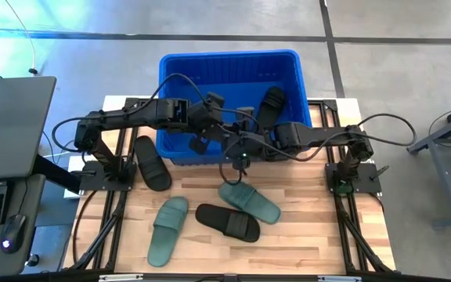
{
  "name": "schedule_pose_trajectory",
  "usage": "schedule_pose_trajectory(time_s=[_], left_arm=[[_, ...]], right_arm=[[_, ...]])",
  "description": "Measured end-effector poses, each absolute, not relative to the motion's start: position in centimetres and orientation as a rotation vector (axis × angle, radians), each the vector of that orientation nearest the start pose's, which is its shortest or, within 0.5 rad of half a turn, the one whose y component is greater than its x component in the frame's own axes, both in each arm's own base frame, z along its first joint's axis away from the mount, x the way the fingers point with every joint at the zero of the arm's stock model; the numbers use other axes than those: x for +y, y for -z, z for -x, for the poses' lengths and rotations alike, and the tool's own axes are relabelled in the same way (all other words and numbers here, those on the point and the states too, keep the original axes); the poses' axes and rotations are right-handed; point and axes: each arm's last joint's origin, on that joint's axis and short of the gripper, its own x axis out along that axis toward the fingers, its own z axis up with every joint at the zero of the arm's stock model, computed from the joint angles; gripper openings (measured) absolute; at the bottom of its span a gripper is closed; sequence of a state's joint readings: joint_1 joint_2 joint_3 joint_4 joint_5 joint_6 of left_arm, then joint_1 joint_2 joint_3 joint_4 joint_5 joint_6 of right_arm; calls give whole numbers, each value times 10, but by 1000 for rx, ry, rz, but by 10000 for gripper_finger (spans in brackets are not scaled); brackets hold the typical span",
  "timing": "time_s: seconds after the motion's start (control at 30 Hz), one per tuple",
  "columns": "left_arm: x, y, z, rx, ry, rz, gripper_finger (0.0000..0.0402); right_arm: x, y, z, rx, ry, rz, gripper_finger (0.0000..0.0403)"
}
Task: Pick and place slides into bin
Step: Put the black slipper into the blue bin
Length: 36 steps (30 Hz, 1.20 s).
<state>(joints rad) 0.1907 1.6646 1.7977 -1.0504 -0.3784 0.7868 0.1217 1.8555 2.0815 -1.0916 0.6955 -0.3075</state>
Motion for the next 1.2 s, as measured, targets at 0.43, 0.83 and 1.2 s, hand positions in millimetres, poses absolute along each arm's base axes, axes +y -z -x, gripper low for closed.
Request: schedule_pose_trajectory(time_s=[0.43, 0.83, 1.2], left_arm=[[75, -381, -330, 1115, -163, -800, 70], [75, -380, -330, 1121, -172, -778, 70], [75, -382, -332, 1085, -162, -768, 70]], right_arm=[[33, -401, -378, 921, 409, 790, 124], [28, -396, -372, 978, 453, 722, 135], [16, -392, -365, 1043, 513, 671, 203]])
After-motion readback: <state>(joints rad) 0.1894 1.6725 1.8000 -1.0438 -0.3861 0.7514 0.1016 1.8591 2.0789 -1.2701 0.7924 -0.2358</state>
